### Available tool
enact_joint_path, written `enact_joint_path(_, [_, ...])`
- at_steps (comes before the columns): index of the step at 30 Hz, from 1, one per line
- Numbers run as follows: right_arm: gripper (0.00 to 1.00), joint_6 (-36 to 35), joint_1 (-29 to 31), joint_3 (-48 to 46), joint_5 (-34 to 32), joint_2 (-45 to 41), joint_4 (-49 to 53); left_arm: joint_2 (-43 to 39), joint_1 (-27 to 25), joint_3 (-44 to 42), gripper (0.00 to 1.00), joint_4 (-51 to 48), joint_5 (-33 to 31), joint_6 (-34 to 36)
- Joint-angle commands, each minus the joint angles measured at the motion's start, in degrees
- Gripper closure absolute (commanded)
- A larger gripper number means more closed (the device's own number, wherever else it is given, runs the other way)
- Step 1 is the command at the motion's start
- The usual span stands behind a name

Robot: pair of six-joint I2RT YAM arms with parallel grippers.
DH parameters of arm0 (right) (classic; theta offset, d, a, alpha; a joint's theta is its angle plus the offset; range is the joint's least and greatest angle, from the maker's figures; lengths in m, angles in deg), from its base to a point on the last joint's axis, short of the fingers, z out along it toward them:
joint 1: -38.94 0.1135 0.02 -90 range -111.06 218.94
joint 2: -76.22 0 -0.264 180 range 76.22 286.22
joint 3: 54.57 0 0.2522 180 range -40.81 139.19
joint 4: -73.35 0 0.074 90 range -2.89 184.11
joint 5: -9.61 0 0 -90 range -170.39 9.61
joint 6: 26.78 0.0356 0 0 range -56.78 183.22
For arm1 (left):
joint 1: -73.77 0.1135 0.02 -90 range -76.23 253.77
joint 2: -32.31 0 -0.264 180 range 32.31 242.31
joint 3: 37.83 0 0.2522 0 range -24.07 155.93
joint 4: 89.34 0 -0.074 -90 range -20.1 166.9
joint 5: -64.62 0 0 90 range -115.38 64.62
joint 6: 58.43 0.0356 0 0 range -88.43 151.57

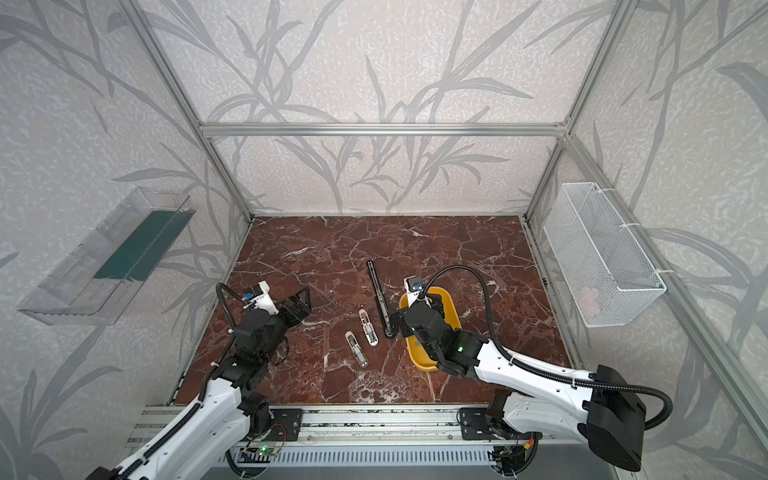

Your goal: Load the staples into the stapler

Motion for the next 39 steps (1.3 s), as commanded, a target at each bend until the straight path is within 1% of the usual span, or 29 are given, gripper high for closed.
enact_joint_path(1, [0.01,-1.8,-0.44,2.77,-1.62,-1.75,3.1,-0.35,0.33,-0.36,0.03,1.44,-1.22,0.86])
enact_joint_path(2, [0.01,-1.19,-0.57,2.94,-3.09,-1.54,3.5,-0.38,0.34,-0.36,0.03,1.41,-1.23,1.03])
enact_joint_path(5, [0.01,4.04,-0.83,4.56,-8.87,-1.11,7.09,-0.13,0.34,-0.55,0.03,1.5,-1.67,0.84])
enact_joint_path(6, [0.01,3.79,-0.81,4.42,-9.52,-1.3,6.51,-0.1,0.34,-0.46,0.03,1.69,-1.5,1.0])
enact_joint_path(7, [0.01,2.07,-0.98,3.96,-8.96,-1.68,4.66,0.0,0.34,-0.28,0.02,1.47,-1.4,1.31])
enact_joint_path(9, [0.01,1.13,-1.84,3.52,-5.76,-2.59,3.14,-0.15,0.34,0.11,0.02,0.49,-1.7,1.56])
enact_joint_path(11, [0.01,0.32,-3.97,2.56,1.25,-3.64,0.83,-0.43,0.34,0.17,0.02,0.35,-1.71,1.32])
enact_joint_path(12, [0.01,2.28,-4.65,2.12,1.33,-4.3,1.69,-0.34,0.34,0.08,0.03,0.75,-1.28,1.44])
enact_joint_path(13, [0.01,2.17,-5.28,1.47,1.15,-4.94,1.14,-0.25,0.34,0.14,0.03,0.96,-0.92,1.6])
enact_joint_path(15, [0.01,-1.22,-6.32,0.24,1.85,-6.52,-0.01,0.05,0.3,1.08,0.02,-0.37,0.72,2.51])
enact_joint_path(16, [0.01,-1.28,-6.79,0.19,1.51,-7.05,0.74,0.5,0.34,1.62,0.03,-1.16,1.88,2.97])
enact_joint_path(17, [0.01,-0.06,-8.12,0.73,2.09,-7.28,3.06,1.31,0.32,2.23,0.03,-1.33,3.55,3.49])
enact_joint_path(18, [0.01,2.2,-10.15,1.85,4.29,-7.22,6.77,2.36,0.26,2.68,0.04,-0.94,5.25,3.88])
enact_joint_path(19, [0.01,3.28,-11.96,2.86,7.59,-6.67,9.42,3.37,0.26,3.01,0.05,-0.19,6.89,4.22])
enact_joint_path(21, [0.01,3.16,-15.66,6.55,15.16,-3.89,16.35,6.04,0.09,3.98,0.07,1.45,10.55,5.11])
enact_joint_path(22, [0.01,3.65,-15.99,7.42,14.84,-2.59,18.04,7.07,-0.13,4.49,0.08,1.73,11.61,5.37])
enact_joint_path(23, [0.06,3.68,-15.93,7.38,14.4,-1.32,18.18,8.37,-0.42,5.15,0.08,1.9,12.54,5.78])
enact_joint_path(24, [0.21,3.7,-15.97,6.59,14.65,-0.77,17.1,9.57,-0.81,5.67,0.08,2.19,13.37,6.08])
enact_joint_path(25, [0.37,4.48,-15.93,5.22,15.15,-0.18,15.36,10.5,-1.2,6.17,0.08,2.43,13.9,6.51])
enact_joint_path(26, [0.47,5.47,-15.97,4.09,15.81,0.41,13.87,11.5,-1.84,6.76,0.08,2.36,14.27,7.06])
enact_joint_path(28, [0.49,6.37,-15.89,3.54,17.3,1.93,11.89,12.85,-3.32,8.05,0.08,1.34,13.94,8.52])
enact_joint_path(30, [0.54,6.72,-15.93,4.77,17.43,4.4,12.52,13.85,-5.22,9.28,0.08,0.05,12.49,9.9])
enact_joint_path(31, [0.58,6.99,-15.96,5.23,17.6,5.59,12.75,14.28,-6.11,9.72,0.08,-0.27,11.95,10.56])
enact_joint_path(33, [0.69,8.64,-15.93,5.9,16.85,8.31,13.61,15.28,-8.06,10.62,0.08,-0.81,10.55,12.0])
enact_joint_path(34, [0.72,9.07,-16.0,6.24,16.81,9.66,13.96,15.72,-8.99,10.95,0.09,-1.27,9.94,12.69])
enact_joint_path(36, [0.74,10.13,-16.01,8.05,15.78,12.93,16.7,16.77,-10.52,11.75,0.08,-1.69,8.82,13.74])
enact_joint_path(39, [0.75,10.94,-16.18,9.85,13.81,15.82,19.39,18.27,-11.27,12.89,0.08,-2.18,9.1,14.32])
